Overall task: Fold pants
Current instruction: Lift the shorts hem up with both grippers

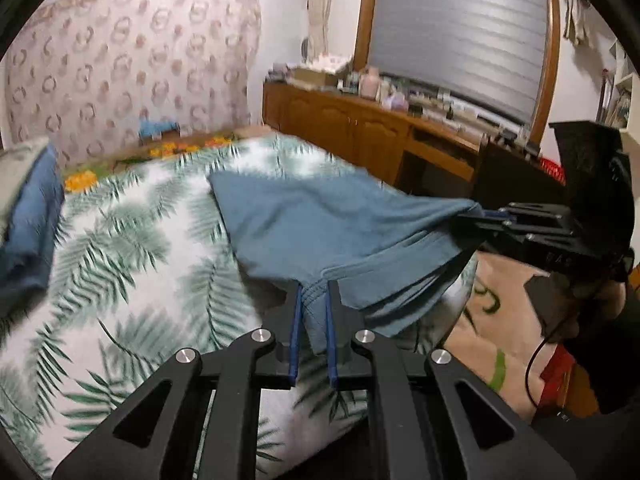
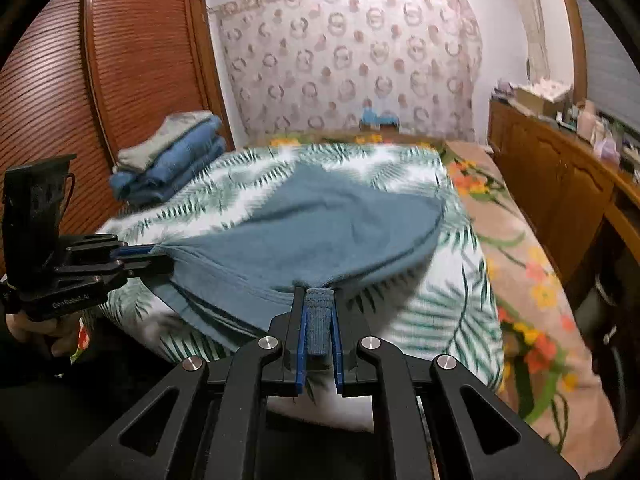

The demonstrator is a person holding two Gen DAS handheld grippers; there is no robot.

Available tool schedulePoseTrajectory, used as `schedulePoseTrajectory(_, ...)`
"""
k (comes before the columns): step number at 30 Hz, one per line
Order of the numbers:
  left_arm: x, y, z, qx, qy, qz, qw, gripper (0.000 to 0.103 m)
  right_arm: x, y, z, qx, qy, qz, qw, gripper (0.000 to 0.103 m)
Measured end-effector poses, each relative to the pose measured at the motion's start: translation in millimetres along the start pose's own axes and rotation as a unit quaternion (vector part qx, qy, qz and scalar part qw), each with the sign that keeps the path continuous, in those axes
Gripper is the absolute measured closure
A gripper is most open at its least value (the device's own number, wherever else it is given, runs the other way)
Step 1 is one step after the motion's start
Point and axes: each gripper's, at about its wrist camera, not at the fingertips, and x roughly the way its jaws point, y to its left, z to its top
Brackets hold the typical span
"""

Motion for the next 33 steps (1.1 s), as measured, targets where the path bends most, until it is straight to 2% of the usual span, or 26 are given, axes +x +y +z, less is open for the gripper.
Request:
schedulePoseTrajectory(7,-49.2,11.4,46.6,0.004,-0.071,0.014,0.9974,0.092,-23.5,16.5,50.2,-0.032,-0.063,0.008,0.997,0.093)
schedulePoseTrajectory(10,-74.2,11.5,65.1,0.014,-0.108,0.039,0.9933,0.092,-37.5,27.8,73.3,-0.056,-0.093,0.004,0.994,0.093)
schedulePoseTrajectory(17,-101.2,20.9,97.2,0.022,-0.151,0.058,0.9866,0.093,-56.6,58.3,115.8,-0.090,-0.145,0.010,0.985,0.093)
schedulePoseTrajectory(22,-104.3,40.7,119.0,0.022,-0.169,0.083,0.9819,0.093,-35.9,70.3,144.4,-0.103,-0.156,0.021,0.982,0.093)
schedulePoseTrajectory(28,-85.7,79.2,154.5,0.005,-0.171,0.112,0.9789,0.093,12.9,57.0,177.6,-0.101,-0.154,0.016,0.983,0.093)
schedulePoseTrajectory(31,-80.0,99.4,179.9,0.006,-0.195,0.153,0.9688,0.093,37.0,54.4,201.3,-0.103,-0.170,0.002,0.980,0.093)
schedulePoseTrajectory(33,-76.9,107.0,187.8,0.004,-0.194,0.172,0.9657,0.093,47.9,53.9,215.0,-0.088,-0.188,0.002,0.978,0.093)
